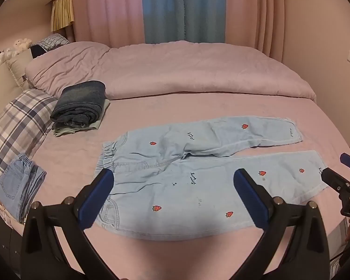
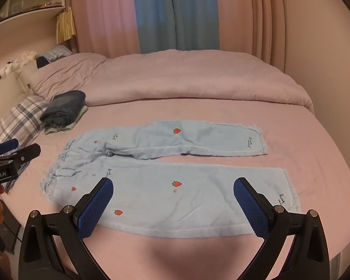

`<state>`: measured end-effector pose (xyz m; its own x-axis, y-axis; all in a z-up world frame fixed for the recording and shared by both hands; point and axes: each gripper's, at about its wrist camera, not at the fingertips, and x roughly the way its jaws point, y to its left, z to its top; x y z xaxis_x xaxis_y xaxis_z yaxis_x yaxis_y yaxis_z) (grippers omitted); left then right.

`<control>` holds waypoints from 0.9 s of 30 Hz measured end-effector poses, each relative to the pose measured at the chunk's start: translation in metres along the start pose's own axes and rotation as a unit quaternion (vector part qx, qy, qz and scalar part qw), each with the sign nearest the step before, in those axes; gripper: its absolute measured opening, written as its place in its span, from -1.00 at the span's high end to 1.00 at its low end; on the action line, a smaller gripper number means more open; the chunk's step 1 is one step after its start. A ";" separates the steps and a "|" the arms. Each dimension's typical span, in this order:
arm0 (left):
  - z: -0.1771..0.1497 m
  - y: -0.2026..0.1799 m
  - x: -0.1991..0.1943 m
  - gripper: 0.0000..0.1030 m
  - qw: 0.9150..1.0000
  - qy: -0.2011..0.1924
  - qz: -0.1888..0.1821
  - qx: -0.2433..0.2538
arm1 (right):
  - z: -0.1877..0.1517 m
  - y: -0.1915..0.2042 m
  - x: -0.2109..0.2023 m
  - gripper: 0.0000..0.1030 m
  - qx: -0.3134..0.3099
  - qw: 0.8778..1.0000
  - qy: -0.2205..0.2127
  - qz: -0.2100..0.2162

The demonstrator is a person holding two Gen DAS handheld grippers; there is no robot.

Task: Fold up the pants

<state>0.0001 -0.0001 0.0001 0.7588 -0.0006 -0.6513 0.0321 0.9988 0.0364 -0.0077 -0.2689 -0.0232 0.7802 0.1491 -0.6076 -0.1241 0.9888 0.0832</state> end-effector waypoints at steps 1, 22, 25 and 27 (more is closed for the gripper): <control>0.000 0.000 0.000 -0.99 1.000 0.001 0.000 0.001 | 0.000 0.000 0.000 -0.99 -0.001 1.000 0.000 0.000; -0.001 -0.005 0.001 -0.99 1.000 0.001 -0.003 0.008 | -0.001 0.000 0.001 -0.99 -0.003 1.000 0.002 -0.004; 0.000 -0.006 0.000 -0.99 1.000 -0.004 -0.002 0.012 | 0.000 0.000 0.001 -0.99 -0.003 1.000 0.003 -0.004; -0.001 -0.007 0.000 -0.99 1.000 -0.011 -0.001 0.014 | 0.000 -0.001 0.001 -0.99 -0.003 1.000 0.003 -0.004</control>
<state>-0.0007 -0.0073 -0.0009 0.7734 -0.0035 -0.6339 0.0511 0.9971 0.0567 -0.0070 -0.2693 -0.0242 0.7775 0.1409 -0.6129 -0.1216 0.9899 0.0733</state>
